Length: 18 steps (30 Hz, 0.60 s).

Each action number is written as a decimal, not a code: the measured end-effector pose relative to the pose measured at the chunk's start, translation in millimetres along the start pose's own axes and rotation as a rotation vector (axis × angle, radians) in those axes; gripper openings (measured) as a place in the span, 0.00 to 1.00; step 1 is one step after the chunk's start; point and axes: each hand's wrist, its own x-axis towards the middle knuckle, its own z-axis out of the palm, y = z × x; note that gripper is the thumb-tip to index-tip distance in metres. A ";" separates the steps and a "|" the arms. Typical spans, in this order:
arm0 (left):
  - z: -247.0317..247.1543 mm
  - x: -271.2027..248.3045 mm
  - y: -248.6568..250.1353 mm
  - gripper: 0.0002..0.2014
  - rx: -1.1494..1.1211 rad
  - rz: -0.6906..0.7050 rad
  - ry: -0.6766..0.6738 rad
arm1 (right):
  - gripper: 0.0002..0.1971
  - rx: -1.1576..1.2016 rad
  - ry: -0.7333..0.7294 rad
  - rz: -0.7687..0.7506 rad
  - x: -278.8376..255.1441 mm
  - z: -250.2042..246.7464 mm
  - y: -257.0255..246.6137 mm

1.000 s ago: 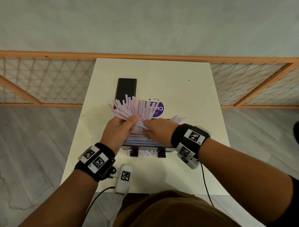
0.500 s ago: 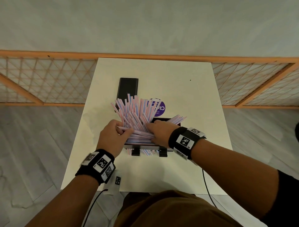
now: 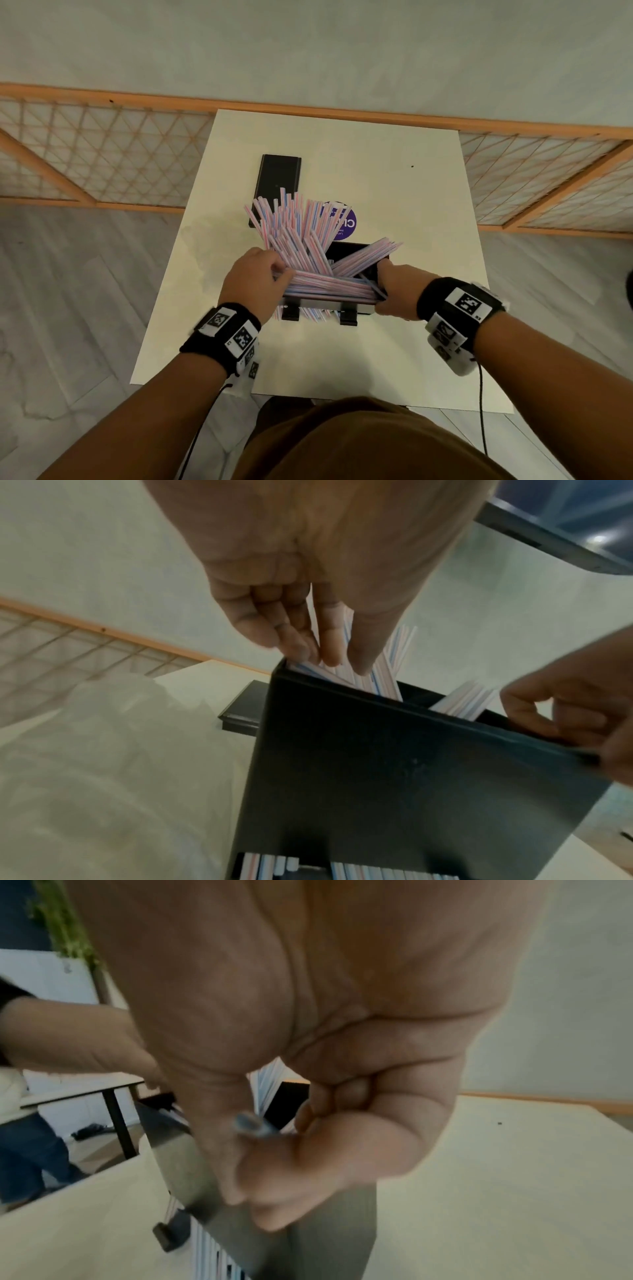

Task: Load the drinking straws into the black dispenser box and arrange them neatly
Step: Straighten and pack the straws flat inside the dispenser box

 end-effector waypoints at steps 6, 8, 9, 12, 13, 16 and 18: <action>-0.7 2.7 18.2 0.10 0.104 0.135 0.019 | 0.10 0.369 0.057 0.044 1.5 -26.5 18.8; 0.6 5.1 29.5 0.10 0.133 0.247 -0.033 | 0.08 0.615 0.092 0.118 6.7 -32.5 28.2; 2.0 6.7 35.8 0.11 0.127 0.290 -0.079 | 0.07 0.715 0.106 0.164 11.6 -34.0 33.9; 12.4 13.3 53.1 0.16 0.066 0.327 -0.209 | 0.14 0.970 0.094 0.231 24.1 -32.2 45.1; 17.5 16.3 58.2 0.18 0.047 0.315 -0.240 | 0.15 1.043 0.087 0.234 27.6 -30.7 44.7; 36.5 27.7 69.7 0.22 0.025 0.248 -0.323 | 0.15 1.177 0.121 0.241 36.6 -28.6 33.8; 49.8 37.3 73.5 0.19 0.036 0.217 -0.354 | 0.14 1.073 0.177 0.233 43.1 -30.6 25.1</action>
